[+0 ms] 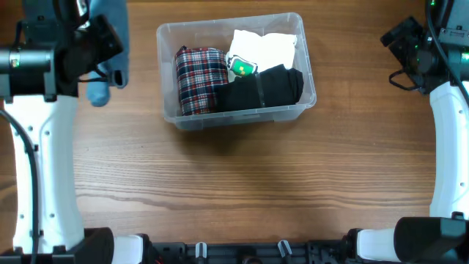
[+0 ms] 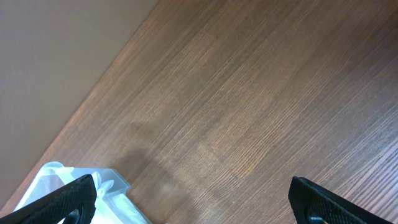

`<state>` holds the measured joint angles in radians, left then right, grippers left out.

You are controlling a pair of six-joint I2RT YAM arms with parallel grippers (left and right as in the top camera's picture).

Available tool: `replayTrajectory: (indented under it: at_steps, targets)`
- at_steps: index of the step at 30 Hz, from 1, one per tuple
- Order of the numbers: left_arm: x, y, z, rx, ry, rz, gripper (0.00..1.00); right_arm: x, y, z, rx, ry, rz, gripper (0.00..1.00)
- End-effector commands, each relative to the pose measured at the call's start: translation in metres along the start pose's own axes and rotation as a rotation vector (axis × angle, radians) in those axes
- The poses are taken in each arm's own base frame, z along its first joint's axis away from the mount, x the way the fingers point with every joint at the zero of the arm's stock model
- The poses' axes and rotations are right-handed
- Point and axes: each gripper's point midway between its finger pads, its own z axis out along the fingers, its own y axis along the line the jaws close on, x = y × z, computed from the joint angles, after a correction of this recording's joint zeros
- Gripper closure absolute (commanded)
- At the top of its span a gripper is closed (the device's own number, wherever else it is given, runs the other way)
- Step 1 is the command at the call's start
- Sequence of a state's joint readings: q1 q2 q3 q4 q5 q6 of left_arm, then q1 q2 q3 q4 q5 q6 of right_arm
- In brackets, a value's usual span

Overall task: Pack container
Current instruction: 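Carry the denim cloth into the bin on top of the black cloth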

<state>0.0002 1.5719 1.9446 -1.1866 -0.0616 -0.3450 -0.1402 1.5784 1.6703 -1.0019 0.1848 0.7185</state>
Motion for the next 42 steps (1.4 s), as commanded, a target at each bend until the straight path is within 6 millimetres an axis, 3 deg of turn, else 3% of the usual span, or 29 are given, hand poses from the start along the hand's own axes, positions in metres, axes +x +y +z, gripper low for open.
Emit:
replayTrajectory:
  at_steps: [1, 8, 12, 20, 27, 29, 32, 38, 42]
  targets:
    - [0.012, -0.047, -0.009, 0.113, 0.011, -0.116, 0.96, 0.000, -0.001, 0.001, 0.012, -0.008, 0.011, 0.00]
    - [0.027, -0.105, 0.003, 0.213, 0.037, -0.136, 0.96, 0.000, -0.001, 0.001, 0.012, -0.008, 0.011, 0.00]
    - [0.052, -0.126, 0.035, 0.192, 0.118, -0.101, 0.96, 0.000, -0.001, 0.001, 0.012, -0.008, 0.011, 0.00]
    - [0.088, -0.120, 0.099, 0.055, 0.242, -0.096, 0.96, 0.000, -0.001, 0.001, 0.012, -0.008, 0.011, 0.00]
    - [0.089, -0.108, 0.105, -0.012, 0.231, -0.084, 0.96, 0.000, -0.001, 0.001, 0.012, -0.008, 0.011, 0.00]
    - [0.090, -0.119, 0.104, 0.037, 0.232, 0.012, 0.96, 0.000, -0.001, 0.001, 0.012, -0.008, 0.011, 0.00]
    - [0.092, -0.142, 0.099, 0.116, 0.179, 0.376, 0.96, 0.000, -0.001, 0.001, 0.012, -0.008, 0.011, 0.00]
    - [0.102, -0.165, 0.088, 0.086, 0.074, 1.040, 0.96, 0.000, -0.001, 0.001, 0.012, -0.008, 0.011, 0.00]
    - [0.101, -0.178, 0.086, 0.114, 0.027, 1.283, 0.96, 0.000, -0.001, 0.001, 0.011, -0.008, 0.011, 0.00]
